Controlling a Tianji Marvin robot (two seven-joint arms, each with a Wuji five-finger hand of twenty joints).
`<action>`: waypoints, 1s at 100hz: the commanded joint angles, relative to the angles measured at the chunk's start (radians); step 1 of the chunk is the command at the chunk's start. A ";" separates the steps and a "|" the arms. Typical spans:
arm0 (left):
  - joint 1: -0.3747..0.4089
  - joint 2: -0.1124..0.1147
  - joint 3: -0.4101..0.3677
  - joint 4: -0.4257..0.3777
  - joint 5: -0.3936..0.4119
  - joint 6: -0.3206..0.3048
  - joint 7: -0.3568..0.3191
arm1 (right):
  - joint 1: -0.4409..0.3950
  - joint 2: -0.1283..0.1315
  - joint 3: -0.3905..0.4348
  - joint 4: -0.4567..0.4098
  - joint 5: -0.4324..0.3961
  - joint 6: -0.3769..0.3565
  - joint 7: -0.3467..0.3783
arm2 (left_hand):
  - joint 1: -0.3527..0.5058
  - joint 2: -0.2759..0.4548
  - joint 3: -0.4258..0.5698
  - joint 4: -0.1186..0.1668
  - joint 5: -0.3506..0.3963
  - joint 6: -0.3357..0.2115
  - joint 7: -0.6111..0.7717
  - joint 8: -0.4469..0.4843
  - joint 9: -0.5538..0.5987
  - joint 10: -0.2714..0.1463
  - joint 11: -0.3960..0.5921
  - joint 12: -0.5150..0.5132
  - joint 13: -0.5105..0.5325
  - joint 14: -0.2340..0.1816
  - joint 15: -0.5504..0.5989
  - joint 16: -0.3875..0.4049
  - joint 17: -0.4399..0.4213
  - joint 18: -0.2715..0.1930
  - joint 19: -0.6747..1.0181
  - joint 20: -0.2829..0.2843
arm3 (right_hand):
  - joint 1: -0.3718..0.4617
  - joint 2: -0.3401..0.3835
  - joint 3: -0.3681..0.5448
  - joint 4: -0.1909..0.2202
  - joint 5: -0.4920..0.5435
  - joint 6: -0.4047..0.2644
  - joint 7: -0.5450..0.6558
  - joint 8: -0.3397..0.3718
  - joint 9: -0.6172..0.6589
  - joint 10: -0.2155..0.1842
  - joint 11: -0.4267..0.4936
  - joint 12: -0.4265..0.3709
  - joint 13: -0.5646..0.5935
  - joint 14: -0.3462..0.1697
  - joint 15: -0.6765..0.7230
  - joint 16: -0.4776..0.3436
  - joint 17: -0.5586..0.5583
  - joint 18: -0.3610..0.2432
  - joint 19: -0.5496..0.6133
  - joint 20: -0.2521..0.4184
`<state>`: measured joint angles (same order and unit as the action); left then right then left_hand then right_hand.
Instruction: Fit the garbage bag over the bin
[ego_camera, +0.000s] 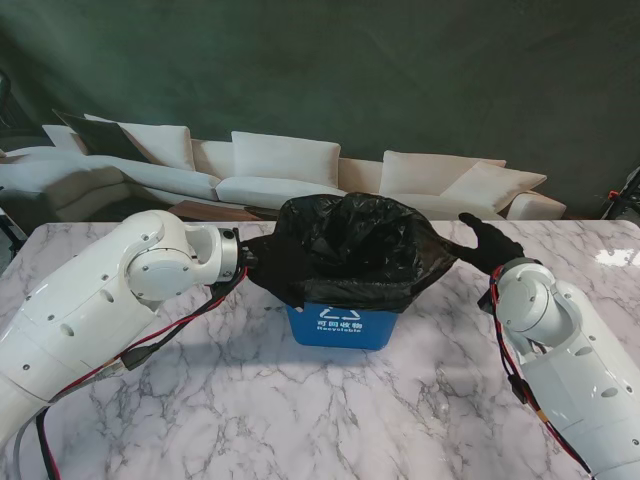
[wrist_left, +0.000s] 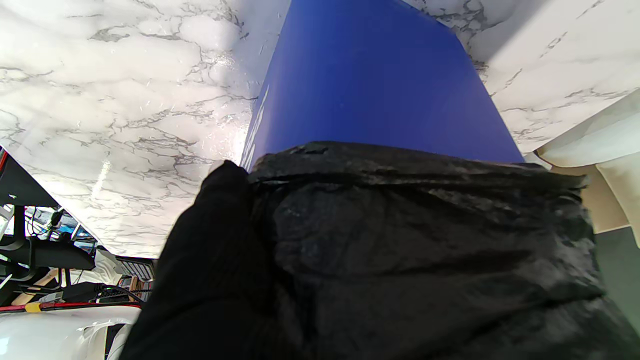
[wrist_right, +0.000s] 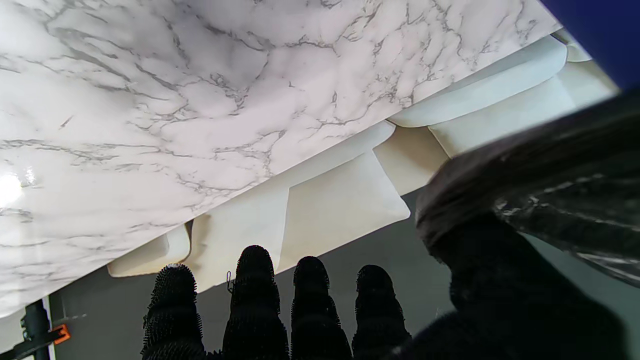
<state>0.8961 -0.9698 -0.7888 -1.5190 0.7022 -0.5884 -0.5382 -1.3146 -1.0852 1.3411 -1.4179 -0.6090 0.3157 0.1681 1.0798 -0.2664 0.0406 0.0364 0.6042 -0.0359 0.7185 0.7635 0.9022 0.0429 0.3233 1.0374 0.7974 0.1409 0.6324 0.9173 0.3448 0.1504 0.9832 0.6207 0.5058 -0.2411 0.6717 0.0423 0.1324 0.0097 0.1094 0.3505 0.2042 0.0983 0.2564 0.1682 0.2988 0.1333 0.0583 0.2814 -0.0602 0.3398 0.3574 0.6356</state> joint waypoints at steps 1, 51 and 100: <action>0.016 0.002 0.021 0.019 0.006 0.000 -0.032 | -0.007 -0.001 0.007 0.008 -0.005 -0.004 -0.015 | 0.148 0.042 0.080 0.032 0.046 -0.054 0.020 0.007 0.024 0.012 0.022 -0.001 0.008 0.011 0.033 0.006 0.001 0.019 0.030 0.023 | -0.094 -0.098 0.262 0.067 -0.002 0.002 -0.004 -0.025 -0.022 -0.022 -0.004 -0.003 0.004 -0.006 -0.025 -0.028 0.001 -0.008 -0.038 0.014; 0.011 0.003 0.028 0.018 0.002 0.002 -0.038 | -0.069 -0.014 0.102 -0.037 0.100 -0.051 -0.042 | 0.148 0.043 0.081 0.032 0.046 -0.055 0.020 0.007 0.024 0.012 0.024 -0.002 0.008 0.010 0.033 0.006 0.002 0.019 0.030 0.023 | -0.149 0.176 -0.307 -0.074 0.021 0.010 -0.078 0.002 -0.015 -0.017 -0.034 -0.013 -0.026 -0.025 -0.031 -0.028 -0.014 -0.032 -0.056 0.005; 0.014 -0.001 0.027 0.022 0.011 0.000 -0.020 | -0.160 -0.039 0.076 -0.140 0.114 -0.059 -0.150 | 0.150 0.045 0.081 0.031 0.046 -0.055 0.022 0.009 0.022 0.006 0.022 -0.002 0.003 0.008 0.030 0.005 -0.002 0.018 0.027 0.022 | 0.092 0.513 -0.691 -0.082 0.120 -0.035 0.212 -0.193 0.086 -0.017 -0.292 -0.162 -0.126 -0.045 -0.069 -0.155 -0.021 -0.123 -0.202 -0.141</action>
<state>0.8903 -0.9683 -0.7808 -1.5171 0.7017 -0.5856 -0.5347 -1.4589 -1.1196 1.4341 -1.5463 -0.5059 0.2488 0.0134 1.0802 -0.2664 0.0429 0.0364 0.6043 -0.0309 0.7185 0.7635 0.9022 0.0429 0.3241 1.0372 0.7974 0.1412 0.6332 0.9173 0.3448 0.1504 0.9832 0.6207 0.5775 0.2278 -0.0055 -0.0120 0.2314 0.0143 0.3100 0.1843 0.2856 0.0979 -0.0101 0.0228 0.2114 0.1241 0.0176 0.1624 -0.0771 0.2527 0.1884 0.5084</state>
